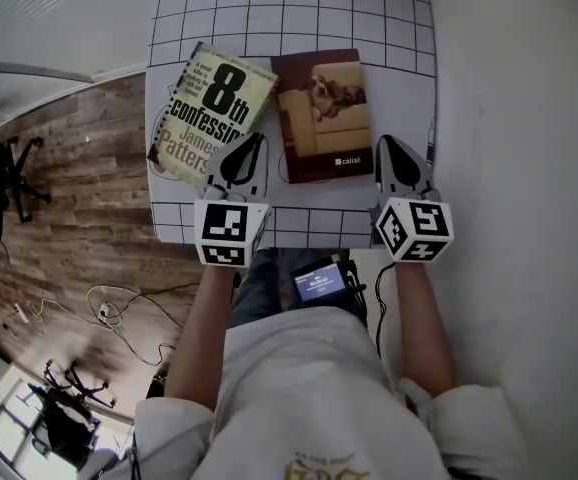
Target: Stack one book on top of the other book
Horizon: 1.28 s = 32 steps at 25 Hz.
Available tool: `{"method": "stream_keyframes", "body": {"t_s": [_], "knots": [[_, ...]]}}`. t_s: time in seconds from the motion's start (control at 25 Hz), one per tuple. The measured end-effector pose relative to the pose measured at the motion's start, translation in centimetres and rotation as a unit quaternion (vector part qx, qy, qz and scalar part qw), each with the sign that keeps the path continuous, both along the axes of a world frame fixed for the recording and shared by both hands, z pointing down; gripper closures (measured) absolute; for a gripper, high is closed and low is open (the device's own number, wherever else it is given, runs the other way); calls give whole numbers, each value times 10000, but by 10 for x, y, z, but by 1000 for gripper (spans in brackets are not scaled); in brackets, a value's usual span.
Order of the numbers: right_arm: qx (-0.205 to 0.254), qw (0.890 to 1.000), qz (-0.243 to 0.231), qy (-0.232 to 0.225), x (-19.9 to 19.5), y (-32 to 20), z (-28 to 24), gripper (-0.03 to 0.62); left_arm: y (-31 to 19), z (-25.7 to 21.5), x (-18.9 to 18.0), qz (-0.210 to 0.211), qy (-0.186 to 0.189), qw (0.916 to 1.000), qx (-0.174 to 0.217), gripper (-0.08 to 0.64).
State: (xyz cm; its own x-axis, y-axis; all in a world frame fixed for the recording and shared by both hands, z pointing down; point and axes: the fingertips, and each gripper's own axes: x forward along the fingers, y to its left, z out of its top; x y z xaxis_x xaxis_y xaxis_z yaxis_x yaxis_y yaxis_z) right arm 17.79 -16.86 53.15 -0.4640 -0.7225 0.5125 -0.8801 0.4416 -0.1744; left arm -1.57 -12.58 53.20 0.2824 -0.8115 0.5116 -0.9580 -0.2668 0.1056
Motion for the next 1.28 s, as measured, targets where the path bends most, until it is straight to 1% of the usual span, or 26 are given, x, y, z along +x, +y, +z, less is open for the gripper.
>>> {"method": "stream_keyframes", "body": {"t_s": [0.16, 0.2, 0.28, 0.36, 0.48, 0.52, 0.6, 0.68, 0.84, 0.92, 1.0, 1.12, 1.28], "knots": [[-138, 9999, -55, 41, -3, -2, 13, 584, 1, 17, 6, -24, 72, 9996, -255, 545], [-168, 9998, -73, 43, -4, -3, 16, 583, 2, 20, 8, -17, 131, 9994, -322, 528], [-225, 9997, -118, 34, -6, -4, 21, 583, 4, 28, 13, 14, 282, 9984, -485, 468], [-270, 9995, -158, 39, -7, -4, 24, 583, 5, 34, 18, 55, 373, 9975, -603, 453], [-338, 9992, -193, 8, -9, -6, 30, 581, 4, 39, 20, 72, 430, 9968, -671, 446], [-392, 9990, -217, -41, -10, -7, 32, 557, 3, 40, 21, 67, 476, 9965, -683, 440], [-555, 9979, -286, -168, -14, -7, 37, 455, 2, 41, 23, 55, 593, 9956, -720, 421], [-676, 9969, -350, -217, -18, -7, 41, 405, 0, 43, 26, 51, 714, 9943, -788, 398], [-810, 9952, -472, -291, -25, -10, 46, 353, -3, 50, 32, -2, 969, 9906, -966, 354], [-919, 9937, -527, -352, -28, -11, 50, 322, -4, 54, 35, -81, 1204, 9865, -1105, 326], [-995, 9925, -578, -415, -31, -11, 52, 305, -4, 57, 36, -154, 1372, 9830, -1207, 316], [-1086, 9907, -627, -523, -35, -13, 55, 282, -7, 59, 35, -194, 1378, 9822, -1258, 313], [-1271, 9882, -638, -562, -36, -13, 62, 270, -8, 66, 39, -187, 1334, 9814, -1367, 312]]}}
